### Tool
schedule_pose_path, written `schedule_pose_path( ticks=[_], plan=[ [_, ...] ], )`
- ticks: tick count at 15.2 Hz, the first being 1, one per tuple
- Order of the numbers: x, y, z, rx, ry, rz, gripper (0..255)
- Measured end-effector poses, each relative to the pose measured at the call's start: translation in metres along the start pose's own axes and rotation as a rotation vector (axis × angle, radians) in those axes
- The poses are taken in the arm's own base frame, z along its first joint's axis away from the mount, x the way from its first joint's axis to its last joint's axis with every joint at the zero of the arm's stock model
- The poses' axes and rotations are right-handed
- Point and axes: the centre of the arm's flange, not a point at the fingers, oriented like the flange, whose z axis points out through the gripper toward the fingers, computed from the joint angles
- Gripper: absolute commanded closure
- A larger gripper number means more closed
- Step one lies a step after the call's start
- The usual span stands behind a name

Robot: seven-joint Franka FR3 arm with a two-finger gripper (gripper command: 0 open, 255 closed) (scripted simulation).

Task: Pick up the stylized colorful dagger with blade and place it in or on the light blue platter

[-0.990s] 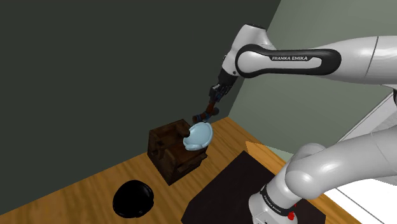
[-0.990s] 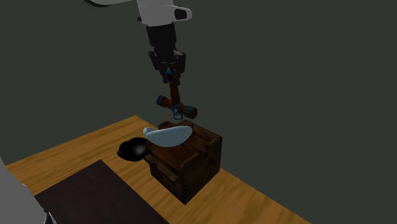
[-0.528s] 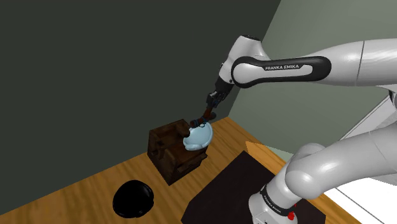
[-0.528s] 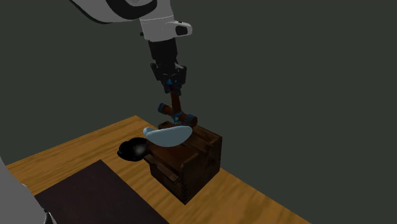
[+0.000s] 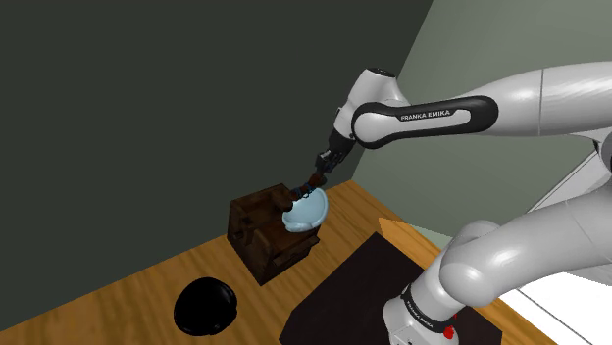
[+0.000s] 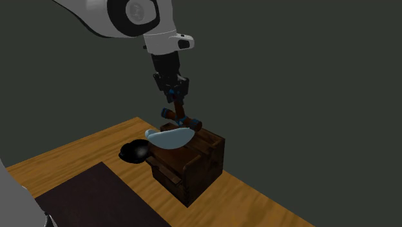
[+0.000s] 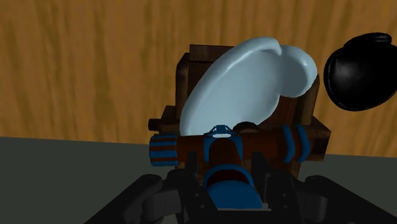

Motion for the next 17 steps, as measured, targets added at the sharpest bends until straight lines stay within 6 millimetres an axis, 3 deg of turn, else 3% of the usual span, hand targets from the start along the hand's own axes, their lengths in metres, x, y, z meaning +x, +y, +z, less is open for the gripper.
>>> schedule_pose_path(
  ticks=[4, 5, 11, 13, 15, 17],
  plan=[
    [0.0, 0.0, 0.0, 0.0, 0.0, 0.0, 255],
    [0.0, 0.0, 0.001, 0.0, 0.0, 0.0, 0],
    [-0.001, 0.001, 0.004, -0.001, -0.01, 0.003, 0],
    [-0.002, 0.001, -0.009, -0.001, -0.01, 0.003, 0],
    [-0.001, 0.0, -0.034, -0.001, -0.009, 0.003, 0],
    [0.0, 0.002, -0.043, -0.001, -0.01, 0.003, 0]
  ],
)
